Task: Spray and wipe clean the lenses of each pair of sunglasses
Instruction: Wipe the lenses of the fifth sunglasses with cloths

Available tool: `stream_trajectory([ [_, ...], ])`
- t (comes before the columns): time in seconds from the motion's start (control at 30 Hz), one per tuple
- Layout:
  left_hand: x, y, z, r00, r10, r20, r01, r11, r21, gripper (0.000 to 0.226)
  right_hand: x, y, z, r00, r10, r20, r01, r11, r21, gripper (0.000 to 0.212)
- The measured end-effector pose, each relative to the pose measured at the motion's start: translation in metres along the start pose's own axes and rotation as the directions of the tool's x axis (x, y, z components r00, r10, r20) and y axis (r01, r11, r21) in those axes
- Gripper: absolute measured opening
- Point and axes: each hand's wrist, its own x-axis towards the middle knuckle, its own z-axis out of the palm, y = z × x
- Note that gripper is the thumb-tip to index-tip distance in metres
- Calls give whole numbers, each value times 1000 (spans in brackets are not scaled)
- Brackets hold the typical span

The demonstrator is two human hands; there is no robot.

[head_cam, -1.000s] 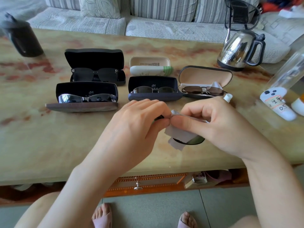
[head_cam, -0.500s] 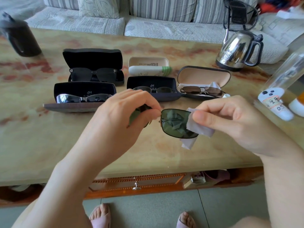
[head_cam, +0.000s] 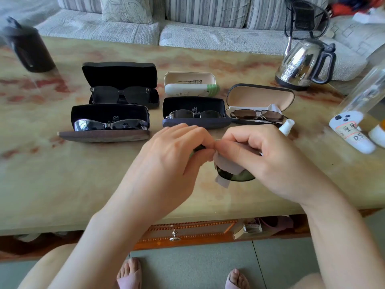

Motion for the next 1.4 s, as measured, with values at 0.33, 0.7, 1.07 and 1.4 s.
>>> stream_trajectory([
  [0.33, 0, -4, -7, 997, -59, 43, 61, 996, -67, 18, -5, 4, -12, 998, -58, -20, 58, 998, 3, 27],
  [0.7, 0, -5, -22, 986, -168, -12, 163, 968, -189, 7, -16, 5, -27, 994, -104, -41, 108, 986, 129, 36],
  [1.07, -1, 0, -16, 994, -110, -4, 108, 981, -163, 7, -14, 5, -22, 998, -61, -26, 64, 991, 121, 24],
  [1.4, 0, 0, -3, 1000, -7, -17, 6, 1000, -23, 21, -6, -10, -1, 995, 91, -28, -92, 995, -49, 18],
])
